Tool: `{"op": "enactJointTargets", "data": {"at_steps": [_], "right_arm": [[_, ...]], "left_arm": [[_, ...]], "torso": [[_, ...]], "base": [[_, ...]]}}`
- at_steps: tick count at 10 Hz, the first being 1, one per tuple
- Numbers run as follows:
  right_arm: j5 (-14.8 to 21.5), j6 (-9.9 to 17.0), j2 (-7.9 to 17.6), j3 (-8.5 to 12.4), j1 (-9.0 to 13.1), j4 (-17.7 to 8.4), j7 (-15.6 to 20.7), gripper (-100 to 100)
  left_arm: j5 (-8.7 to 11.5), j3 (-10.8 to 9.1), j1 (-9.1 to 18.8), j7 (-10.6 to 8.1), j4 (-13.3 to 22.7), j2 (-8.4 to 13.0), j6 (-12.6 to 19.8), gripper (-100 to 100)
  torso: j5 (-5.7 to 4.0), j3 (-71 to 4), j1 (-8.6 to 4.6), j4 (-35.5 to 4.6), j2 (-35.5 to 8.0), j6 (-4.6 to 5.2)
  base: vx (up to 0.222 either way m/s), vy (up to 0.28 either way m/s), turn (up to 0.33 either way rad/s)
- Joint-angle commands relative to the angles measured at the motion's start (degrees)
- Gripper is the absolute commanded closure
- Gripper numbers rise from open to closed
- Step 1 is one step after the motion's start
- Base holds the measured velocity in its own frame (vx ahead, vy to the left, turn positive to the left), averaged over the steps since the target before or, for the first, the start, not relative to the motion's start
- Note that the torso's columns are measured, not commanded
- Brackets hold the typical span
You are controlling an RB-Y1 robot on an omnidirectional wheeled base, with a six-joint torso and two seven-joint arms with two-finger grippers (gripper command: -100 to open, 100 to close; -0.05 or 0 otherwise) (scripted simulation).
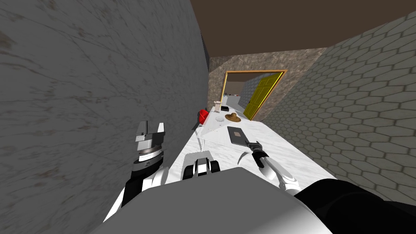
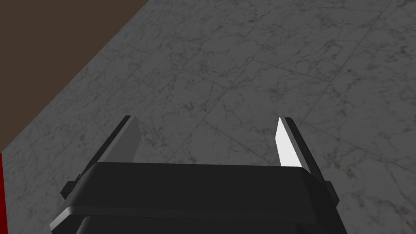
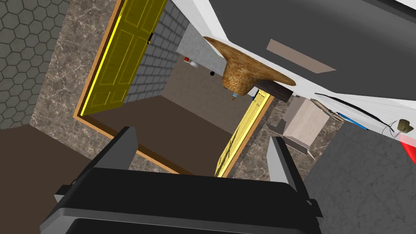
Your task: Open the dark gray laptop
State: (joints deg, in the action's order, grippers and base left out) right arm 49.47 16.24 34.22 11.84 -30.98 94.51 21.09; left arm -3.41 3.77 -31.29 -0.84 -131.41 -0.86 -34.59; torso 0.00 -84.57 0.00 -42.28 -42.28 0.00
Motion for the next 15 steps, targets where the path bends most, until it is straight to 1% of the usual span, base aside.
{"op": "enactJointTargets", "data": {"at_steps": [1, 6, 10, 11, 14, 15], "right_arm": [[3.34, 1.01, 1.7, -0.7, -1.92, 0.88, 2.75, -100], [9.29, 2.97, 4.62, -2.06, -5.57, 2.34, 7.61, -100], [13.44, 4.37, 6.66, -2.94, -8.08, 3.46, 10.93, -100], [15.13, 4.91, 7.49, -3.3, -9.12, 3.96, 12.26, -100], [18.01, 5.75, 8.95, -3.95, -11.01, 4.94, 14.52, -100], [17.46, 5.49, 8.57, -3.81, -10.42, 4.52, 13.86, -100]], "left_arm": [[0.0, 0.0, 0.0, 0.0, 0.0, 0.0, 0.0, 0], [0.0, 0.0, 0.0, 0.0, 0.0, 0.0, 0.0, 0], [0.0, 0.0, 0.0, 0.0, 0.0, 0.0, 0.0, 0], [0.0, 0.0, 0.0, 0.0, 0.0, 0.0, 0.0, 0], [0.0, 0.0, 0.0, 0.0, 0.0, 0.0, 0.0, 0], [0.0, 0.0, 0.0, 0.0, 0.0, 0.0, 0.0, 0]], "torso": [[0.0, 0.0, 0.0, 0.0, 0.01, 0.0], [0.0, 0.0, -0.01, 0.0, 0.01, 0.0], [0.0, 0.01, 0.0, 0.0, -0.01, 0.0], [0.01, 0.0, 0.02, 0.0, 0.0, 0.0], [0.0, 0.0, 0.0, 0.0, 0.0, 0.0], [0.0, 0.01, 0.0, -0.01, -0.02, 0.0]], "base": [[0.025, -0.013, 0.015], [0.022, -0.014, 0.014], [0.019, -0.015, 0.013], [0.028, -0.015, 0.019], [0.023, -0.013, 0.015], [0.008, -0.006, 0.003]]}}
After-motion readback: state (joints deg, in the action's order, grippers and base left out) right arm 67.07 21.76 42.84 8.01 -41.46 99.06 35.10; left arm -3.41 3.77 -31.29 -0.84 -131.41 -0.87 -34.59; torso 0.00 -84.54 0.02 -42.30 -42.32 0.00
